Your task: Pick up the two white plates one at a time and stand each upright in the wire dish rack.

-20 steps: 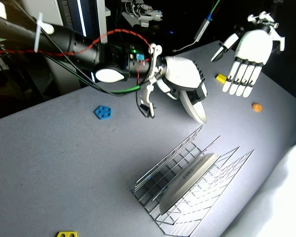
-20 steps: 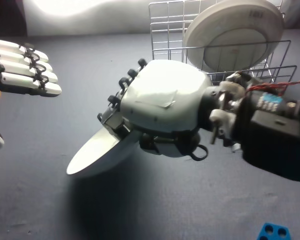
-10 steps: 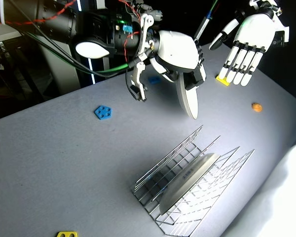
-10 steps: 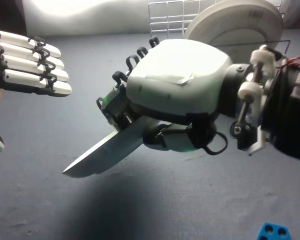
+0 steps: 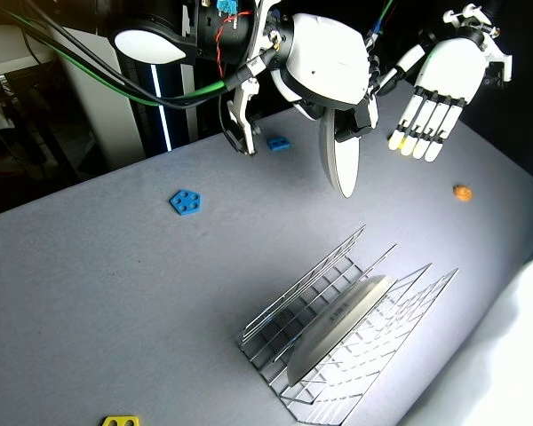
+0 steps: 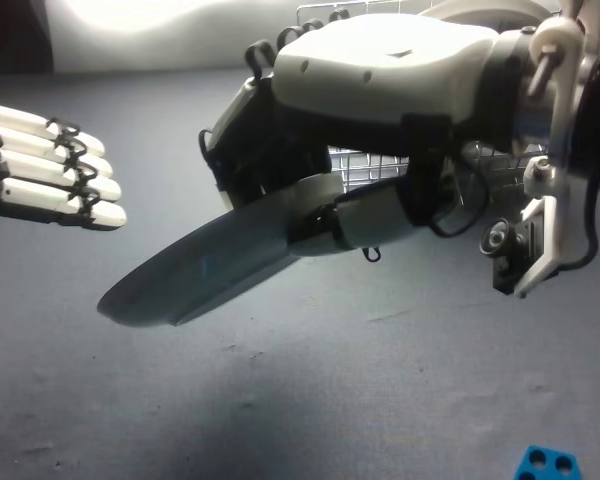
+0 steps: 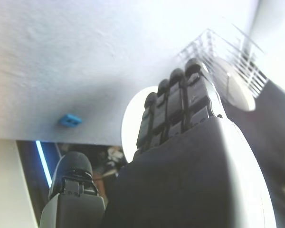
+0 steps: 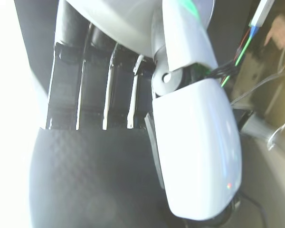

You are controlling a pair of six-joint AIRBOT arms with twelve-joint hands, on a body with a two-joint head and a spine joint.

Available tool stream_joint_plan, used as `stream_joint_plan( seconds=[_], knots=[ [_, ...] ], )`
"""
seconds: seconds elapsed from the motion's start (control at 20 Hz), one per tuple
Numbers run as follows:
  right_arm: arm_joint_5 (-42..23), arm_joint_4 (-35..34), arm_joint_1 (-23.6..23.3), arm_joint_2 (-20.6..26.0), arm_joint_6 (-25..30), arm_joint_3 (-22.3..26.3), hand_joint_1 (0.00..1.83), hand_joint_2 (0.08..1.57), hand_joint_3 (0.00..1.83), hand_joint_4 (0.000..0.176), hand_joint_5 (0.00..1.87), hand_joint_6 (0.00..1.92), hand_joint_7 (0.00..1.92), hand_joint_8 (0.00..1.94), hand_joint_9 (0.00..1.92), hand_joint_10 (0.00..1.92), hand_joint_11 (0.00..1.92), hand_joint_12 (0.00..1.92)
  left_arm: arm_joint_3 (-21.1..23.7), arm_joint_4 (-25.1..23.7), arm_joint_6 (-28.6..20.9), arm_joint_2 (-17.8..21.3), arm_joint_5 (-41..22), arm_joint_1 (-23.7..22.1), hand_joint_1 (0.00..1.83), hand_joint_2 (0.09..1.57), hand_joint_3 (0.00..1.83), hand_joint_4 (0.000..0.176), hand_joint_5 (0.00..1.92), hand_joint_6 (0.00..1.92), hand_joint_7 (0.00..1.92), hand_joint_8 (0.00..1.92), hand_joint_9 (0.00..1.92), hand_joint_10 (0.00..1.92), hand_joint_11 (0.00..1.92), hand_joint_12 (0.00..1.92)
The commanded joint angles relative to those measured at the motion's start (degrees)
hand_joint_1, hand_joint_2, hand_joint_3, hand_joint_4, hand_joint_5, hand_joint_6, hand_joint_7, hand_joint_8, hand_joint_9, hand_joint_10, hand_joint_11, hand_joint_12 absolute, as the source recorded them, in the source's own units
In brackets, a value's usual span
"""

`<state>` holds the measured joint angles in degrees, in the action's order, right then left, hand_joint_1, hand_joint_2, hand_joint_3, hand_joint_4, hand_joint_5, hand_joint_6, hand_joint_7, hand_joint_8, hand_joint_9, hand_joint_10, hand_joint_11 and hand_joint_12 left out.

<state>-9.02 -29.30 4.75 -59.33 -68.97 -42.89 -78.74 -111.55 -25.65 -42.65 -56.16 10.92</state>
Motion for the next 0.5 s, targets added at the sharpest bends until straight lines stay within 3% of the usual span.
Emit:
stream_joint_plan(
  seconds=[0.0,0.35,0.45],
  knots=[
    [-6.08,0.11,-1.22,0.69,2.98,-0.43,1.37,1.13,0.00,0.000,0.85,1.16,0.95,1.00,0.91,1.18,0.76,1.29,-0.16,3.56,-0.21,0.47,0.56,-0.67,0.00,1.15,0.00,0.000,0.04,0.01,0.05,0.01,0.03,0.01,0.01,0.04],
    [-6.50,0.14,-1.91,2.75,17.17,-3.48,1.37,1.14,0.00,0.000,0.83,1.19,0.94,1.01,0.93,1.18,0.75,1.30,-0.21,3.52,-0.29,-0.04,0.96,-0.22,0.00,1.15,0.00,0.000,0.03,0.00,0.05,0.00,0.02,0.00,0.00,0.04],
    [-7.34,0.14,-2.28,2.95,19.05,-4.07,1.37,1.12,0.00,0.000,0.86,1.15,0.97,0.96,0.95,1.14,0.78,1.28,-0.19,3.52,-0.29,-0.17,0.96,0.30,0.00,1.15,0.00,0.000,0.04,0.01,0.05,0.00,0.03,0.00,0.01,0.05]
  ],
)
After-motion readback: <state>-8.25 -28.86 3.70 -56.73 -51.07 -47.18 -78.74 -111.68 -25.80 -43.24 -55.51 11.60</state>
